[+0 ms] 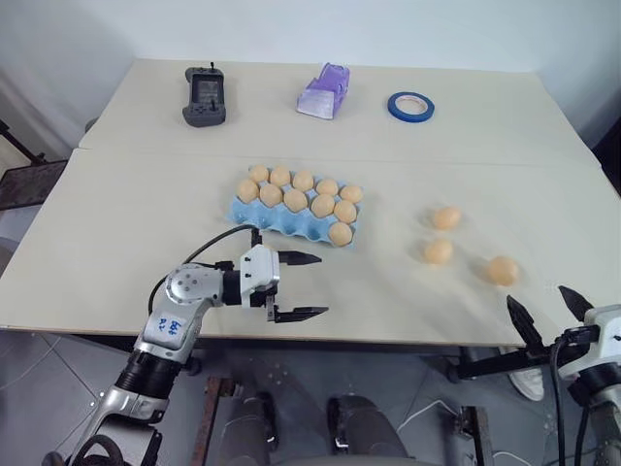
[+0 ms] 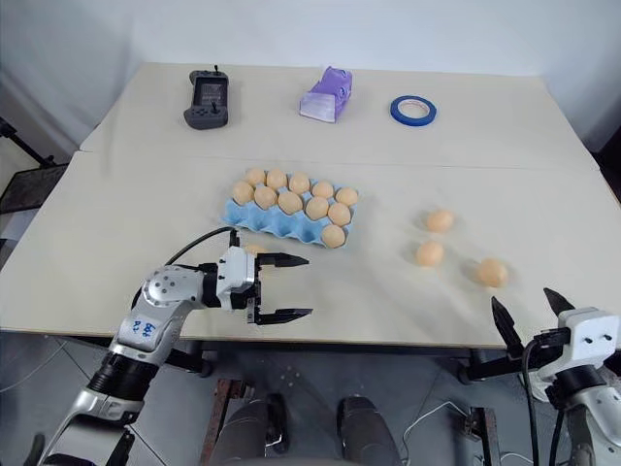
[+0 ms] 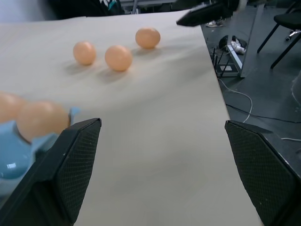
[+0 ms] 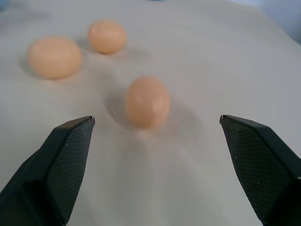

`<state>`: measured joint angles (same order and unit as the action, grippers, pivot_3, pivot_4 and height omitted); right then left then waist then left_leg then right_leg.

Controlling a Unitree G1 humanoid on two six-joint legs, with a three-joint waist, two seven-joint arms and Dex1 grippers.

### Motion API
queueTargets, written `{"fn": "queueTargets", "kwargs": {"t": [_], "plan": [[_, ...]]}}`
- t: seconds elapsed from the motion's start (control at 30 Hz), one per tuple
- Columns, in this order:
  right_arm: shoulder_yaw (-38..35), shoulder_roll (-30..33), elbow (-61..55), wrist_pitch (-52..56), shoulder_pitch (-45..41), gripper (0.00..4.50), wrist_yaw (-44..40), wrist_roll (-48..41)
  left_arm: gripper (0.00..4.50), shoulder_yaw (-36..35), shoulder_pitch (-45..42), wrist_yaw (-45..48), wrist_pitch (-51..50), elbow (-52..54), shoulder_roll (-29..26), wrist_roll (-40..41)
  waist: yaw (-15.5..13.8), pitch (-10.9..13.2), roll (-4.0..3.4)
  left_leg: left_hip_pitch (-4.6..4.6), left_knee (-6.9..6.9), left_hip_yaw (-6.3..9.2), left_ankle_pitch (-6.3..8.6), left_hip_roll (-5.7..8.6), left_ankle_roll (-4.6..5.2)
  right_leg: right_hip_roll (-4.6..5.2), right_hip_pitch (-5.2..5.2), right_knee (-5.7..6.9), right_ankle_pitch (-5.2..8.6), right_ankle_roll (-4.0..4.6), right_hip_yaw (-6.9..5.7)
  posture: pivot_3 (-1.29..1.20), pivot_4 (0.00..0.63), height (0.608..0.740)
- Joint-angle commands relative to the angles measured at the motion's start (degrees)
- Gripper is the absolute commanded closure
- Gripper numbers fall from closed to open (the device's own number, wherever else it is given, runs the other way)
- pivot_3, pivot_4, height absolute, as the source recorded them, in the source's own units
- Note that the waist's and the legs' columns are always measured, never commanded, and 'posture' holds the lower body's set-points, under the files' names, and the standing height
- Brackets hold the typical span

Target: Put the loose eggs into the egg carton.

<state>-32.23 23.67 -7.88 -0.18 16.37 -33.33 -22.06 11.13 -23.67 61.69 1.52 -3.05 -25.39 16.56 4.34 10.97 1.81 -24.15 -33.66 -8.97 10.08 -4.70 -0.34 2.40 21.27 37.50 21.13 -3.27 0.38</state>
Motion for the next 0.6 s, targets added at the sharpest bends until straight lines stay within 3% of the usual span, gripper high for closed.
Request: {"fn": "queueTargets", "kwargs": {"t": [0.03,0.47,0.6], "plan": [[0.99,1.93,2.02,-0.89,-3.07,0.00,0.03,0.40,0.02,-0.54,-0.48,0.45,1.43,0.44,0.09,-0.12,0.30,0.00,-0.01,0.02,-0.01,0.00,0.00,0.00,0.01,0.00,-0.04,0.00,0.00,0.00,-0.01,0.00,0.150,0.740],[9.09,7.81,27.06,-1.44,-24.09,0.00,-3.18,4.00,0.02,-2.19,2.42,-1.49,0.77,4.09,-1.44,-0.17,0.22,-0.01,-0.02,0.00,-0.11,0.05,-0.08,0.01,0.13,-0.02,-0.02,0.10,0.00,0.00,-0.04,0.00,0.150,0.740],[10.93,8.41,33.04,-3.87,-28.33,1.00,-4.43,5.14,0.00,-2.52,3.10,-2.10,0.45,5.34,-1.88,-0.01,0.22,0.00,-0.02,0.00,-0.16,0.05,-0.12,0.02,0.18,-0.02,-0.03,0.15,0.00,-0.02,-0.04,0.00,0.150,0.740]]}}
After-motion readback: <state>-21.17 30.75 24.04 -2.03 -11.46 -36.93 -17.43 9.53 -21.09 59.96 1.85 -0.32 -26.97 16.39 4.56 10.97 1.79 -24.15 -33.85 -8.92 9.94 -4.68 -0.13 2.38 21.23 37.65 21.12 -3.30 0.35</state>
